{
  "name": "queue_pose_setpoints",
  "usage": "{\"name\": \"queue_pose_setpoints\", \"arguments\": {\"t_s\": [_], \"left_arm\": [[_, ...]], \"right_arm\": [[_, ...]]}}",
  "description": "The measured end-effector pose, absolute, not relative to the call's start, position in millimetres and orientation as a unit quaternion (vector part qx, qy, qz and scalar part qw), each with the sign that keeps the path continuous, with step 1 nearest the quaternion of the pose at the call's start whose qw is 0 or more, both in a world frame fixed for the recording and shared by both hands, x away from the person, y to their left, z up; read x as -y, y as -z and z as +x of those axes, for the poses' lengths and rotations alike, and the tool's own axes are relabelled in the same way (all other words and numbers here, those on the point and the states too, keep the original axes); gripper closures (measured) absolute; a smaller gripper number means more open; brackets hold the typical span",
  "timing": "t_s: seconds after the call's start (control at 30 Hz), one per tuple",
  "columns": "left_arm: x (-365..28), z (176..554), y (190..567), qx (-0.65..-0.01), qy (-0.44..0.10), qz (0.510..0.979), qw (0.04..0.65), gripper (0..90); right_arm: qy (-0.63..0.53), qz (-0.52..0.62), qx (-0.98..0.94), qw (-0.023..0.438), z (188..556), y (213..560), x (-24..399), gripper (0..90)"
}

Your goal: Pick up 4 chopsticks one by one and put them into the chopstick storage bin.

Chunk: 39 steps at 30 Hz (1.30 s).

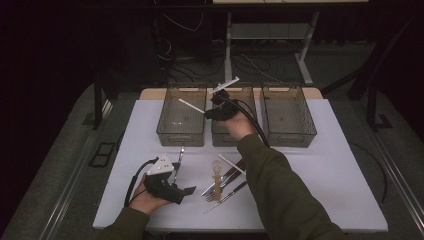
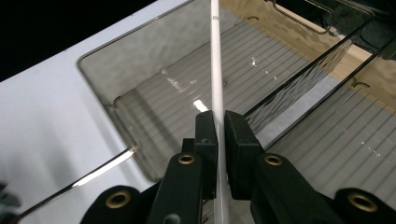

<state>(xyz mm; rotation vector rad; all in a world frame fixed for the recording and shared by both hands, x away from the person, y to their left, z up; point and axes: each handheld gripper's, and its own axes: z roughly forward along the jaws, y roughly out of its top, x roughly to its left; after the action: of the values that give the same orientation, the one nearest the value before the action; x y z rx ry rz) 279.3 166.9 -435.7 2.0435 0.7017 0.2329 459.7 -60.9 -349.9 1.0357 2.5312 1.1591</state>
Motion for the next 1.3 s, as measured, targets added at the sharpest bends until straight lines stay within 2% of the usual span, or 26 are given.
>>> {"name": "queue_pose_setpoints", "arguments": {"t_s": [0.57,1.0,1.1,1.2,1.3], "left_arm": [[-166.5,278.3,433.6,-0.281,-0.092,0.832,0.47,0.1],[-165.7,278.6,432.9,-0.274,-0.087,0.833,0.474,0.2],[-166.9,279.1,432.7,-0.276,-0.086,0.831,0.475,0.2],[-166.9,279.0,432.6,-0.277,-0.086,0.831,0.476,0.2],[-166.6,279.0,433.0,-0.279,-0.086,0.829,0.477,0.2]], "right_arm": [[-0.361,0.372,-0.851,0.087,492.0,363.8,11.9,84.6],[-0.333,0.379,-0.859,0.088,503.5,372.1,-13.6,84.2],[-0.333,0.375,-0.86,0.093,502.5,371.1,-17.6,82.1],[-0.344,0.372,-0.857,0.098,501.6,368.0,-17.5,74.4],[-0.35,0.368,-0.856,0.099,500.2,364.3,-15.3,72.5]]}}
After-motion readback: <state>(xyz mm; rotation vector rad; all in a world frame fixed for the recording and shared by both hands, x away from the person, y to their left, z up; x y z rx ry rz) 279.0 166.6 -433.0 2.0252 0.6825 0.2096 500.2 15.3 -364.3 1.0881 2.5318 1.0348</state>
